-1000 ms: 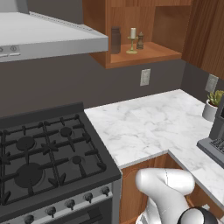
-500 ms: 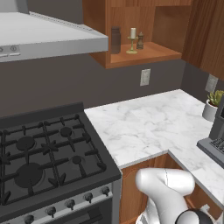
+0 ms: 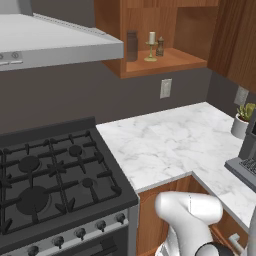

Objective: Pick the jar and candle from the dining table and place them in the open cabinet. Close the cabinet after placing the objects.

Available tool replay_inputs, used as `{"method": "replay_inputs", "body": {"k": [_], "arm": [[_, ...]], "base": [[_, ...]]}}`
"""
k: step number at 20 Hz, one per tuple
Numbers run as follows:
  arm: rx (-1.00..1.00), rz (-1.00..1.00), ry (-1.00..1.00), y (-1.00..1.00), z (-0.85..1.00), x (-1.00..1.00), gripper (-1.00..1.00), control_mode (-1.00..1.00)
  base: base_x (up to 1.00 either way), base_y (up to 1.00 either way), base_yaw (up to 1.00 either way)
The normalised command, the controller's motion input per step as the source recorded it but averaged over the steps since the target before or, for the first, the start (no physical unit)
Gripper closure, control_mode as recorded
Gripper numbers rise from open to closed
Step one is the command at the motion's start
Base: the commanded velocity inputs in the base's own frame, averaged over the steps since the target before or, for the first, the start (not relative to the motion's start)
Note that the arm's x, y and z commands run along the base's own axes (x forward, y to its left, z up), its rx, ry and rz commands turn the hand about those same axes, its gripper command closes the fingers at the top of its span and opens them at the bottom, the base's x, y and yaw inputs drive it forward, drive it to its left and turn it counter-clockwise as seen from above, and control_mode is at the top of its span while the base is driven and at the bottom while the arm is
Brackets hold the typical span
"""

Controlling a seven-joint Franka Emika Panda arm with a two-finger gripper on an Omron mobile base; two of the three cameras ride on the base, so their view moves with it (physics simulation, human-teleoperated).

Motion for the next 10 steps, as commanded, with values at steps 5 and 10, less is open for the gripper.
{"method": "replay_inputs", "body": {"k": [5, 10], "arm": [[-0.07, 0.00, 0.07, 0.24, 0.01, 0.17, -1.00, -1.00], [-0.09, 0.00, 0.11, 0.31, 0.02, 0.08, -1.00, -1.00]], "base": [[0.00, 0.00, 0.00], [0.00, 0.00, 0.00]]}}
